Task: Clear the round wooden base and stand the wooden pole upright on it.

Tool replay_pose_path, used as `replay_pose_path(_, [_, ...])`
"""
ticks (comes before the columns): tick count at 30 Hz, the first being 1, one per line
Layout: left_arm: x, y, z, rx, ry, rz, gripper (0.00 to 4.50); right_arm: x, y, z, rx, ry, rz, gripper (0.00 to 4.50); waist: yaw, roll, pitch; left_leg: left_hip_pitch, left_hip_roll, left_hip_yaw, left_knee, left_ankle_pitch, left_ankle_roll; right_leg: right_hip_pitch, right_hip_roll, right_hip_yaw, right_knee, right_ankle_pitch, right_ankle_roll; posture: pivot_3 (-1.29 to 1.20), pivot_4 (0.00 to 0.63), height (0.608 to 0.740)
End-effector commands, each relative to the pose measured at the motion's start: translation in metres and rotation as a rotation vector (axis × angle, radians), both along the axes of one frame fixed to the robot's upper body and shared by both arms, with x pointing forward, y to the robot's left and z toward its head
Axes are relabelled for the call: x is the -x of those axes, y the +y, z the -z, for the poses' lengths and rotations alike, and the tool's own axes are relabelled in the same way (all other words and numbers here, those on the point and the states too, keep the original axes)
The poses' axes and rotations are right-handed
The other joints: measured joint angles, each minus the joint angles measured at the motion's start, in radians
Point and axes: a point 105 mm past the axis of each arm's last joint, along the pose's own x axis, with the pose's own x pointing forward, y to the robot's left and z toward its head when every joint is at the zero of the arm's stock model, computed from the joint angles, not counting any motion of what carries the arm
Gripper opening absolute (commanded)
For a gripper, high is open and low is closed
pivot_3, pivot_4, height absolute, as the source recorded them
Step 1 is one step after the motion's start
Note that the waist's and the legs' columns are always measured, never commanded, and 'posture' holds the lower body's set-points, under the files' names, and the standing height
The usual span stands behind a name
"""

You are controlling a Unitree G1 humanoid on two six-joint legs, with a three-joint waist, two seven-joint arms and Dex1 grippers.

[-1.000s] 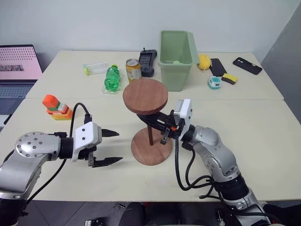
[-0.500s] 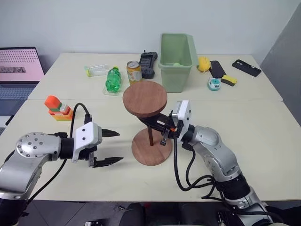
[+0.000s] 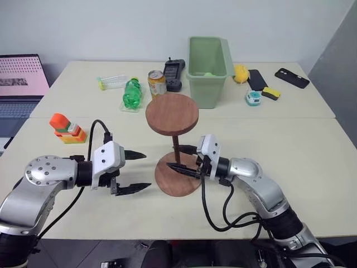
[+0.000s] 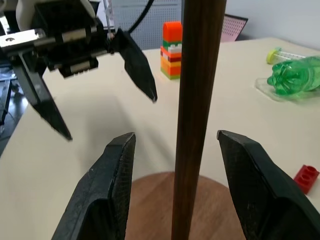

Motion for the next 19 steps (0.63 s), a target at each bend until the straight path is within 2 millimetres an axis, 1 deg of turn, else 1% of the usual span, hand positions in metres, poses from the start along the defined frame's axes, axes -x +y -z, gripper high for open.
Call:
replay_pose_path(1, [-0.001, 0.0, -0.018, 0.05, -0.033, -0.028, 4.35, 0.003, -0.017, -0.017, -0.004, -0.083, -0.005, 2.71, 0.0, 0.0, 0.0, 0.0, 0.0, 0.0, 0.0, 0.0, 0.0, 0.0, 0.0, 0.0, 0.0, 0.0, 0.0, 0.0, 0.15, 0.74])
replay_pose_path(3, [0.001, 0.004, -0.021, 0.053, -0.02, -0.048, 4.35, 0.001, -0.045, -0.018, 0.029, -0.091, 0.032, 2.71, 0.006, 0.0, 0.0, -0.001, 0.0, 0.0, 0.0, 0.0, 0.0, 0.0, 0.0, 0.0, 0.0, 0.0, 0.0, 0.0, 0.15, 0.74])
replay_pose_path(4, [0.002, 0.005, -0.021, 0.047, -0.023, -0.05, 4.35, 0.002, -0.055, -0.018, 0.04, -0.089, 0.045, 2.71, 0.01, 0.0, 0.0, -0.001, -0.001, 0.0, 0.0, 0.0, 0.0, 0.0, 0.0, 0.0, -0.001, 0.0, 0.0, 0.0, 0.15, 0.74])
replay_pose_path(8, [0.011, 0.011, -0.016, -0.024, -0.046, -0.065, 4.35, 0.008, -0.107, -0.014, 0.171, -0.087, 0.119, 2.71, 0.02, 0.0, 0.001, -0.003, -0.001, 0.0, 0.001, 0.0, 0.0, 0.0, -0.001, 0.0, -0.004, 0.0, 0.0, 0.0, 0.15, 0.74])
replay_pose_path(9, [0.011, 0.016, -0.012, -0.054, -0.04, -0.091, 4.35, 0.008, -0.123, -0.014, 0.208, -0.082, 0.157, 2.71, 0.02, 0.0, 0.001, -0.003, -0.001, 0.0, 0.0, 0.0, 0.0, 0.0, -0.001, 0.0, -0.004, 0.0, 0.0, 0.0, 0.15, 0.74])
replay_pose_path(10, [0.011, 0.02, -0.01, -0.075, -0.035, -0.113, 4.35, 0.008, -0.134, -0.014, 0.234, -0.081, 0.182, 2.71, 0.02, 0.0, 0.001, -0.003, 0.0, -0.001, 0.0, 0.0, 0.0, 0.0, -0.001, 0.0, -0.004, 0.0, 0.0, 0.0, 0.15, 0.74])
replay_pose_path(12, [0.009, 0.026, -0.01, -0.074, -0.043, -0.142, 4.35, 0.006, -0.161, -0.019, 0.262, -0.072, 0.272, 2.71, 0.022, 0.001, 0.002, -0.003, 0.0, -0.001, 0.0, 0.0, 0.0, 0.0, -0.001, 0.001, -0.004, 0.0, 0.0, 0.0, 0.15, 0.74])
replay_pose_path(15, [0.005, 0.033, -0.011, -0.068, -0.058, -0.173, 4.35, 0.012, -0.189, -0.023, 0.308, -0.053, 0.347, 2.71, 0.024, 0.0, 0.002, -0.003, -0.001, -0.001, 0.001, 0.0, 0.0, 0.001, -0.001, 0.0, -0.004, 0.0, 0.0, 0.0, 0.15, 0.74])
replay_pose_path(19, [0.0, 0.043, -0.011, -0.077, -0.071, -0.205, 4.35, 0.021, -0.207, -0.024, 0.352, -0.04, 0.383, 2.71, 0.024, 0.0, 0.002, -0.003, -0.001, -0.001, 0.001, 0.0, 0.0, 0.002, -0.001, 0.0, -0.005, 0.0, 0.0, 0.0, 0.15, 0.74])
